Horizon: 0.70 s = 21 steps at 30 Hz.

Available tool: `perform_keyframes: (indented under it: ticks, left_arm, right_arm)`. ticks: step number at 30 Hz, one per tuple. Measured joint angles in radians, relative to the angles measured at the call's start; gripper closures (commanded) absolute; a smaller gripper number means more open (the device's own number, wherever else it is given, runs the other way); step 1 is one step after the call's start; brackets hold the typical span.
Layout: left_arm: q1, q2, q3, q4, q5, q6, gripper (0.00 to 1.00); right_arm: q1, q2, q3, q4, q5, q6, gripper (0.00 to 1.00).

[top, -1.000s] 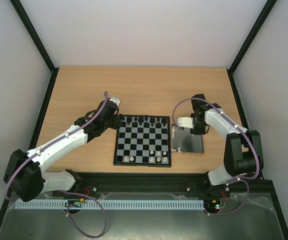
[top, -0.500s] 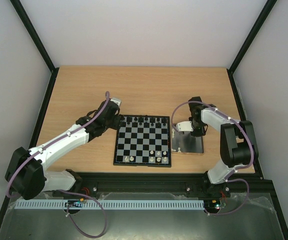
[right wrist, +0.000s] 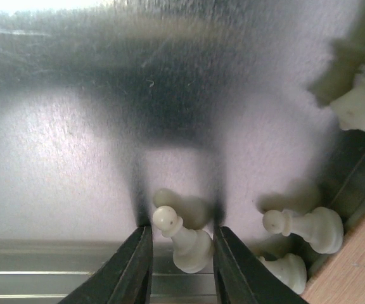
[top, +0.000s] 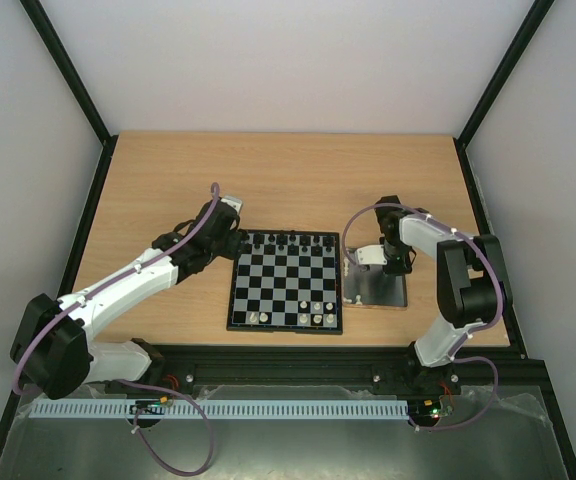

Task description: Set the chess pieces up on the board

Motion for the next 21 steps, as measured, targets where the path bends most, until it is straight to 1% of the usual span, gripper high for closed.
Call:
perform_keyframes:
  ticks: [14,18,21]
  left_arm:
    - [0.0,0.0,0.0,0.0,0.005,0.0,0.24]
    - [0.0,0.0,0.0,0.0,0.021,-0.001,0.24]
    - [0.0,0.0,0.0,0.001,0.056,-0.005,0.24]
  right_arm:
    - [0.0,0.002,0.003,-0.028,0.003,0.066,0.85]
    - [-0.005,0.012,0.057,-0.094,-0.048,0.122,0.85]
    - [-0.01,0.015,0.159,-0.181,-0.135,0.195,0.85]
